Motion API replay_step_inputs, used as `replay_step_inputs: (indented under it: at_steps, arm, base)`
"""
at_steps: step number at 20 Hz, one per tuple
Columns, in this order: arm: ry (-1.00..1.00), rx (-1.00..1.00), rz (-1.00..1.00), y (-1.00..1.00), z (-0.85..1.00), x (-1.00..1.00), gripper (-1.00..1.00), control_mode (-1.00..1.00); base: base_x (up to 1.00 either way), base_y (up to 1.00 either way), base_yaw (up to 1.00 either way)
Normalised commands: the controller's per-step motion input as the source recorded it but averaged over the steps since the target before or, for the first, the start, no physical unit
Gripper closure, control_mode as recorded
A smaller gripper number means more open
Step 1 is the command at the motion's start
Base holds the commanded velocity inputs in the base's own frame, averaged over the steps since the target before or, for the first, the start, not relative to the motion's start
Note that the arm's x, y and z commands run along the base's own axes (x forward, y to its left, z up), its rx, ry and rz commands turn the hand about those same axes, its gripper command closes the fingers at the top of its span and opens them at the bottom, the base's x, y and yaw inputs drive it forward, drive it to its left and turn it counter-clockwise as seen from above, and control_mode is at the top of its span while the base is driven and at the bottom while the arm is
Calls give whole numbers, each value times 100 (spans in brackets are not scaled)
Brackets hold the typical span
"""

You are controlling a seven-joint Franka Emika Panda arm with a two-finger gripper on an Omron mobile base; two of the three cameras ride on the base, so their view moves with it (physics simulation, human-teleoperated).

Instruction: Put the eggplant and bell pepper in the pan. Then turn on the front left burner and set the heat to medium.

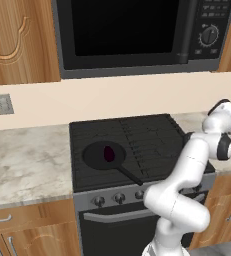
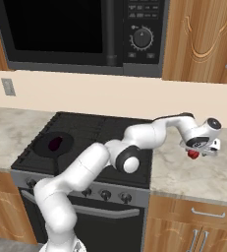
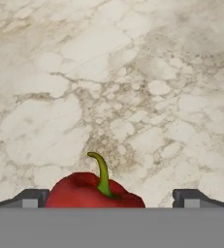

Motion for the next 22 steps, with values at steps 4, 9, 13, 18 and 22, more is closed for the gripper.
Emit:
replay_step_inputs:
  at_steps: [4,9,13,18,22]
  arm:
    - [0,4,0,1,-23,0,-100,-100]
    - [11,0,0,1,-17,0,100,-100]
    - [22,0,0,1,-21,0,100,-100]
    - [6,1,0,0,-4,-14,100,-100]
    - [-14,7,2,0,16,-94,100,-100]
  base:
    - [0,0,0]
    - [0,0,0]
    - [0,0,0]
    - [0,0,0]
    - [0,0,0]
